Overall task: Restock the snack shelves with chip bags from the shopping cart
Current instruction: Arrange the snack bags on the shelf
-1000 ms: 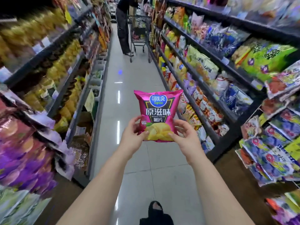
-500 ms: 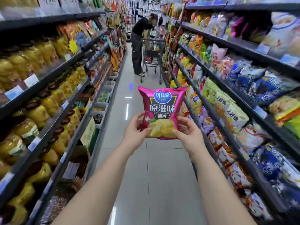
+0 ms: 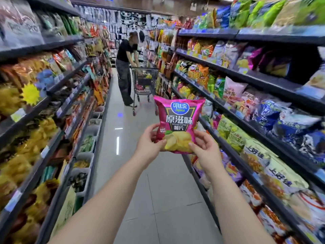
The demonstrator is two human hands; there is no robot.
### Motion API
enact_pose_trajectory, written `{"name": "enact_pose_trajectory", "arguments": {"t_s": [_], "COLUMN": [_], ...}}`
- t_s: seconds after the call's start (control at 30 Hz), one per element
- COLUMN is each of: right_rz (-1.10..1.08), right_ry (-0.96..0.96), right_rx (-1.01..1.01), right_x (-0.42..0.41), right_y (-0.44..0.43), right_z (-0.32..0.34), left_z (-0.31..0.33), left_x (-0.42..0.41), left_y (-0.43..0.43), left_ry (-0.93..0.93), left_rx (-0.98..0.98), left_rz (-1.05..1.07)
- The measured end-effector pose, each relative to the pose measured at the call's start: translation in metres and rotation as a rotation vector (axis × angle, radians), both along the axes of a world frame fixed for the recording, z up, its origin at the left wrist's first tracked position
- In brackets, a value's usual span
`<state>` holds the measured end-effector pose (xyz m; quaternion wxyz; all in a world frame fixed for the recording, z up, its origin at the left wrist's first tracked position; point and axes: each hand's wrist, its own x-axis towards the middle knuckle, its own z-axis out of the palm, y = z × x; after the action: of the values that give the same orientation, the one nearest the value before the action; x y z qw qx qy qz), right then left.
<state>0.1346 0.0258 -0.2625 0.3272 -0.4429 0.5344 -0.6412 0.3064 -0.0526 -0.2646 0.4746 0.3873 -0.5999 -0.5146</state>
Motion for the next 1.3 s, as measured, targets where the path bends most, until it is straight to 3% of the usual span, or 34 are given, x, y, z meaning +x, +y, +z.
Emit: {"name": "enact_pose_trajectory", "arguments": {"t_s": [0.23,0.67,0.93,1.3], "right_rz": [-0.174,-0.485,-0.681,-0.981], "right_ry": [0.071,0.163,0.249,0.511], "right_rx": [-0.039,-0.088,-0.091,-0.076], "right_x": [-0.070,-0.286,-0.367,-0.464], "right_y": [-0.109,-0.321,-0.400,-0.481], "right_z": [0.031,0.094,0.107,0.134], "left_z": [0.027,0.102,0.108,0.145], "left_x": [-0.095,-0.328,-0.435,-0.569], "left_y": [-0.127,-0.371,-0.458,-0.578], "left_ry": [-0.030,-0.168,0.037,0.186], "left_rx": [-0.049,-0.203,-0.322,-0.427], "left_rz": [-0.055,-0.305,-0.406,-0.883]}}
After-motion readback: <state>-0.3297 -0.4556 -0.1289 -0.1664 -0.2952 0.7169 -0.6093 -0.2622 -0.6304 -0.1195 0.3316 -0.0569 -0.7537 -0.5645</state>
